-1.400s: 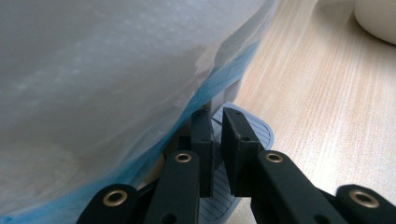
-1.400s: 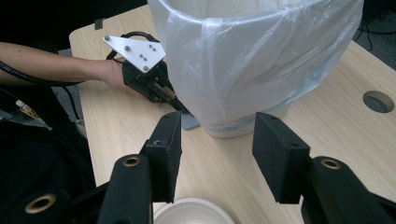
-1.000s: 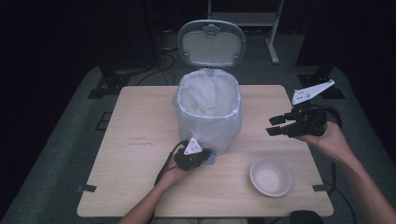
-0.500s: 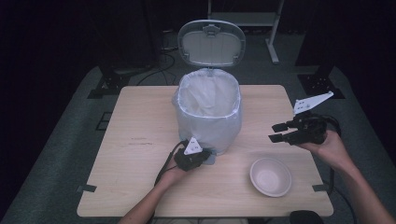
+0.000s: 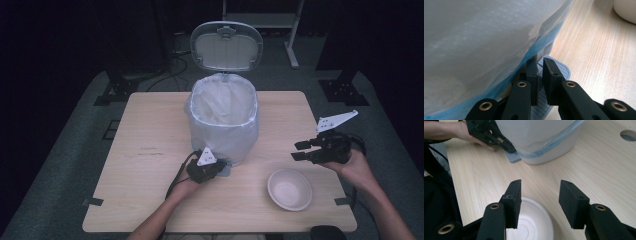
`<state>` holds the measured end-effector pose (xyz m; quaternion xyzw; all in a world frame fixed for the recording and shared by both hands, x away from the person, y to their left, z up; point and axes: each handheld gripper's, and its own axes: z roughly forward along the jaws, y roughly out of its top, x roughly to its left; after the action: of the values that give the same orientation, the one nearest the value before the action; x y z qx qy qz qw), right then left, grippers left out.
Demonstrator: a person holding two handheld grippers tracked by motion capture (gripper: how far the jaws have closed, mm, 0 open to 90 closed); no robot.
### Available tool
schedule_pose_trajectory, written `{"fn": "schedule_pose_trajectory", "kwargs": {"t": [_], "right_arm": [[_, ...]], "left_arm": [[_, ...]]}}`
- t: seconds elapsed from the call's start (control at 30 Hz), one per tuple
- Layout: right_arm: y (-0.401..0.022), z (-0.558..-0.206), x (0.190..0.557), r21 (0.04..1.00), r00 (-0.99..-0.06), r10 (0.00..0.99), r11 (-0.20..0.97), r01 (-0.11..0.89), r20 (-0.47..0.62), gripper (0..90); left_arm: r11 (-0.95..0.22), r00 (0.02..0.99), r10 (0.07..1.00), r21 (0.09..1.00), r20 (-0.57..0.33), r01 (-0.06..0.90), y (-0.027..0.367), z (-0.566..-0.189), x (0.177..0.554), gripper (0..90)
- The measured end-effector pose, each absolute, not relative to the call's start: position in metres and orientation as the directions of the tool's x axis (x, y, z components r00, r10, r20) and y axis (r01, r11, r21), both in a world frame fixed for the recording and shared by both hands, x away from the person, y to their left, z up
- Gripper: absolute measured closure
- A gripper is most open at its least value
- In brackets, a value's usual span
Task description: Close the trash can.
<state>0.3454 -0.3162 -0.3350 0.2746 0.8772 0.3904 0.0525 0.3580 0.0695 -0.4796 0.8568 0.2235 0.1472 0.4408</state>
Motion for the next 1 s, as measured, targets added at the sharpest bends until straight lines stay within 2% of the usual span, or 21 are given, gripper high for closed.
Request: {"fn": "schedule_pose_trajectory", "kwargs": {"t": [1.0], "right_arm": [[-0.328, -0.391, 0.34, 0.667, -0.816, 0.564, 0.56, 0.491, 0.127, 51.7]], "left_arm": [[-0.512, 0.857, 0.512, 0.821, 0.057, 0.252, 0.07, -0.48, 0.358, 83.4]]}}
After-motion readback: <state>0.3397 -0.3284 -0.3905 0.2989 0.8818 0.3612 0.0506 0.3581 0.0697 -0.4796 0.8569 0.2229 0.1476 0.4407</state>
